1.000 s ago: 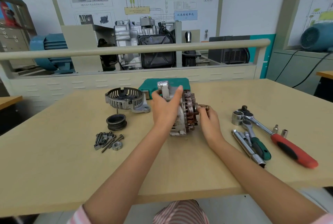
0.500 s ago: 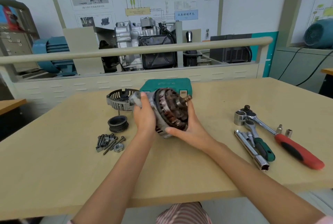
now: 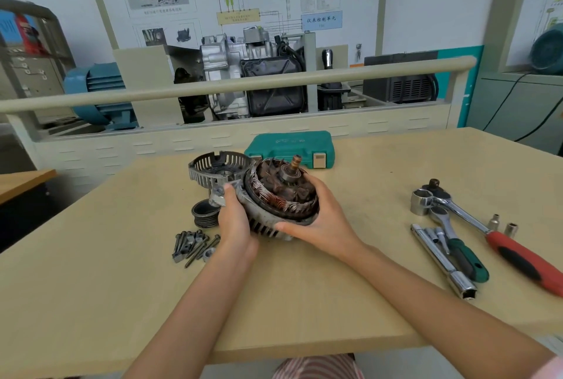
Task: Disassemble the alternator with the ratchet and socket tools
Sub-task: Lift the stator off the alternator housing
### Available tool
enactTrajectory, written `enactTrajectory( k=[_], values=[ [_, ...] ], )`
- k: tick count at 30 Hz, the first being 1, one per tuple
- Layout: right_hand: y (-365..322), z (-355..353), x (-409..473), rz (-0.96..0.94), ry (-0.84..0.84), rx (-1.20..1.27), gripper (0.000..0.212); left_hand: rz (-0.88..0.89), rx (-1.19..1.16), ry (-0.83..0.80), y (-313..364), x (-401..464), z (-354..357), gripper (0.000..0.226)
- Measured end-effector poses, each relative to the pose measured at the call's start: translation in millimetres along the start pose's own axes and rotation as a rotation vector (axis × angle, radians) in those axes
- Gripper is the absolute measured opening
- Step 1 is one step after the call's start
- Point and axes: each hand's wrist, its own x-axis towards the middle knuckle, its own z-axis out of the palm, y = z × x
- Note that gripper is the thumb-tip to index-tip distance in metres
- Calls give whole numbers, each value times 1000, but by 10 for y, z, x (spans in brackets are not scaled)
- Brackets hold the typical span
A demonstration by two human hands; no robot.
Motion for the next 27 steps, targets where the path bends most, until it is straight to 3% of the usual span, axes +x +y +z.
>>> enactTrajectory(
  k=[11,17,21,24,27],
  values=[
    [-7,-302,-187,-7,62,-9,96,-29,-105,-191,-175,-273,77,47],
    [-21,-473,-244,-44,117,-41,91,-135,-147,-312,-262,-337,108,54],
    [-37,-448,-224,-59,100,-39,92,-219,-133,-311,-154,-319,66,50],
    [-48,-483,-233,-67,51,-60,91,-283,-38,-291,-41,-322,-49,40],
    [-39,-530,-237,-55,28,-48,104,-375,260,-435,172,-388,-291,43]
  ],
)
